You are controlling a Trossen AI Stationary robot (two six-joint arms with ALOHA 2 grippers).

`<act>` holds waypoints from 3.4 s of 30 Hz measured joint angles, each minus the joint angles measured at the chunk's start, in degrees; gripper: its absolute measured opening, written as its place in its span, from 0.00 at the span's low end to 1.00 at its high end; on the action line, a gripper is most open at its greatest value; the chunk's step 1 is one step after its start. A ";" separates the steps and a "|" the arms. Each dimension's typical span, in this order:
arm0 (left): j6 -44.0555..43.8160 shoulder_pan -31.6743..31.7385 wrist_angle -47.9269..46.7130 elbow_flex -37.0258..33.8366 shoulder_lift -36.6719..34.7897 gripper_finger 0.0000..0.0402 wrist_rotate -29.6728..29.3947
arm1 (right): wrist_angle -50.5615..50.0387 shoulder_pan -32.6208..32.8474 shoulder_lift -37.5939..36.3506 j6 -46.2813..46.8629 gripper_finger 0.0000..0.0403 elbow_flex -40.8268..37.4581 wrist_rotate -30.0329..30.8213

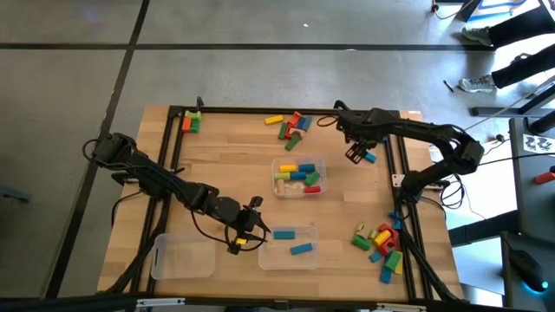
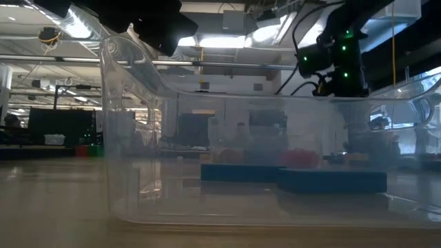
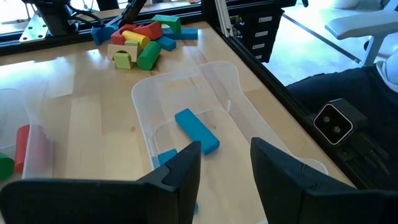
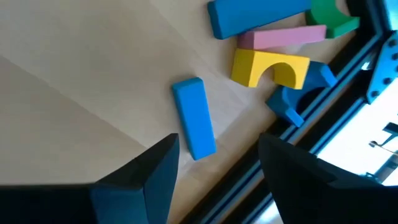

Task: Sort blocks by size
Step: Put the blue rectangular block into the bottom right transparent bin

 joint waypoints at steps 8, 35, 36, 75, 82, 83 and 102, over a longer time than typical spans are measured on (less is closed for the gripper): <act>0.20 0.00 0.11 0.00 0.00 0.34 0.01 | 5.92 -3.60 0.00 -3.18 0.55 -4.45 -2.58; 0.20 0.00 0.16 0.01 0.00 0.34 -0.01 | 21.26 -10.44 2.79 -7.75 0.55 -14.61 -9.94; 0.20 0.00 0.16 0.02 0.00 0.34 0.00 | 21.37 -10.83 3.30 -7.79 0.55 -14.59 -10.64; -0.04 0.00 0.18 0.02 0.00 0.34 0.01 | 18.27 2.55 -4.07 -4.13 0.29 -14.64 -17.93; -0.04 0.00 0.18 0.02 0.00 0.34 -0.01 | 17.33 10.92 -8.03 0.57 0.26 -14.59 -18.61; -0.04 0.00 0.18 0.02 0.00 0.34 -0.01 | 17.34 12.24 -8.61 1.56 0.27 -14.58 -18.62; 0.17 0.00 0.38 0.02 0.00 0.34 -0.01 | 24.44 38.71 -11.96 19.22 0.28 -14.48 -20.57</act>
